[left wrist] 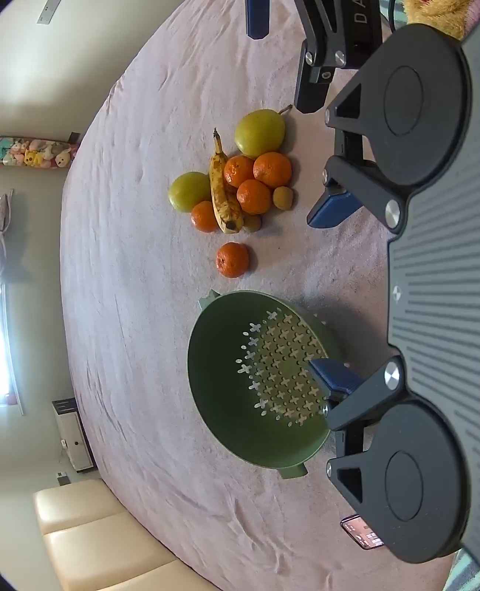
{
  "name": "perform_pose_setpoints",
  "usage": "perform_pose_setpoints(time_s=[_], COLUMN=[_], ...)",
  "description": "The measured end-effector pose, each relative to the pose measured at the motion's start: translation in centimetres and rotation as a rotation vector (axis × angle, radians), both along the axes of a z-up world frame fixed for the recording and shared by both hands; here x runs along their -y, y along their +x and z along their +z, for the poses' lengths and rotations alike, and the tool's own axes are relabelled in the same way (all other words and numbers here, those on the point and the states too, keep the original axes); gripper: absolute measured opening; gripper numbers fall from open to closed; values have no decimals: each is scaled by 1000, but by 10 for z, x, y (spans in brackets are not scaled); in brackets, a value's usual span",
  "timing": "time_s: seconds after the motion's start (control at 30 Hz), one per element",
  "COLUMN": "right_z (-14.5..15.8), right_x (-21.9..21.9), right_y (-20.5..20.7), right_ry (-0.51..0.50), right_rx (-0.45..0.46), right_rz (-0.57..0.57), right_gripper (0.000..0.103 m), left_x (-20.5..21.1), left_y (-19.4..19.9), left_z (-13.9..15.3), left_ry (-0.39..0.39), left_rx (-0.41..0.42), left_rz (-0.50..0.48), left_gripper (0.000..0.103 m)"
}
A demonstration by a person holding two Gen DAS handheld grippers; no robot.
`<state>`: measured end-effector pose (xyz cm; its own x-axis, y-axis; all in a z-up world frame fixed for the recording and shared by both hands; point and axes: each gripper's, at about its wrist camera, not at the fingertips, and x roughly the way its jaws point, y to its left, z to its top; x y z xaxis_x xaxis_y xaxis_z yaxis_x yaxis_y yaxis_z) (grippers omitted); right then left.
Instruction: Organize fruits
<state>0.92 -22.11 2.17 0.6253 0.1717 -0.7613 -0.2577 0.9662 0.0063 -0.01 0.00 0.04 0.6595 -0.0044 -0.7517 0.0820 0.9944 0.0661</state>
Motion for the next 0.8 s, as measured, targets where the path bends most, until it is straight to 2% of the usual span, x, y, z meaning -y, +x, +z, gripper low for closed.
perform_pose_setpoints(time_s=[0.1,0.8], right_z=[0,-12], right_x=[-1,1], right_y=[-1,7], right_ry=[-11,7], right_rx=[0,-26], right_rz=[-7,-23], right_gripper=[99,99], left_x=[-1,-2], left_y=[2,6], left_z=[1,-8], left_ry=[-14,-21], left_rx=[-22,-36], left_rz=[2,14], left_gripper=[94,94])
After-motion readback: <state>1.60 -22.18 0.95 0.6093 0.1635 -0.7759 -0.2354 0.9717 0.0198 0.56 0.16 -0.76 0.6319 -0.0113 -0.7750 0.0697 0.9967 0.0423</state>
